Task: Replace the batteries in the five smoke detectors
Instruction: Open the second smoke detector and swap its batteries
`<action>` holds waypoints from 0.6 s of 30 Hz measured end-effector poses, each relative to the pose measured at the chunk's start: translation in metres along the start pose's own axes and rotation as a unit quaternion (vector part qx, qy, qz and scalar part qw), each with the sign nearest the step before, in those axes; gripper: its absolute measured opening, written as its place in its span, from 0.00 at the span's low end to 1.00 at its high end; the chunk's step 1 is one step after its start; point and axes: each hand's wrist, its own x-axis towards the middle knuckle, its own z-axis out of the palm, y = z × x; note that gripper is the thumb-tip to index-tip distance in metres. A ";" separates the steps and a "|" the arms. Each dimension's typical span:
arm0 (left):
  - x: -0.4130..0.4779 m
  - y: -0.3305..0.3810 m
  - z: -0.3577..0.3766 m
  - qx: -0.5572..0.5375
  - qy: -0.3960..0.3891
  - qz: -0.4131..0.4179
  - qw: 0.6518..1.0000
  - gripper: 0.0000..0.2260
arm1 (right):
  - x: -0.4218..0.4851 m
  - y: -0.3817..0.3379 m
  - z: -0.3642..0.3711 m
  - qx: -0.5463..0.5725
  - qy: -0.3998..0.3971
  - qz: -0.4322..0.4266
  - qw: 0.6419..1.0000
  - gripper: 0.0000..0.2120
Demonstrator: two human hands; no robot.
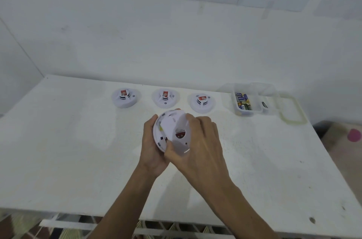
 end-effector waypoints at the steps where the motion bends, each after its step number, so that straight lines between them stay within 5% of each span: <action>1: 0.001 0.002 -0.001 -0.007 0.001 -0.007 1.000 0.27 | 0.000 0.001 -0.004 0.030 -0.002 -0.007 1.000 0.28; 7: 0.011 0.003 -0.013 -0.036 -0.008 -0.032 0.999 0.26 | 0.000 0.021 -0.024 0.303 -0.080 0.055 0.948 0.27; 11: 0.016 0.002 -0.020 -0.066 -0.009 -0.054 0.996 0.24 | -0.005 0.044 -0.019 0.471 -0.118 0.217 0.847 0.18; 14: 0.021 -0.002 -0.029 -0.077 -0.003 -0.058 0.995 0.24 | -0.012 0.063 -0.010 0.590 -0.136 0.343 0.718 0.18; 15: 0.023 -0.003 -0.032 -0.079 -0.003 -0.057 0.995 0.24 | -0.016 0.067 -0.008 0.593 -0.139 0.367 0.703 0.17; 18: 0.026 -0.004 -0.037 -0.089 -0.020 -0.050 0.995 0.23 | -0.034 0.081 0.003 0.503 -0.143 0.372 0.767 0.09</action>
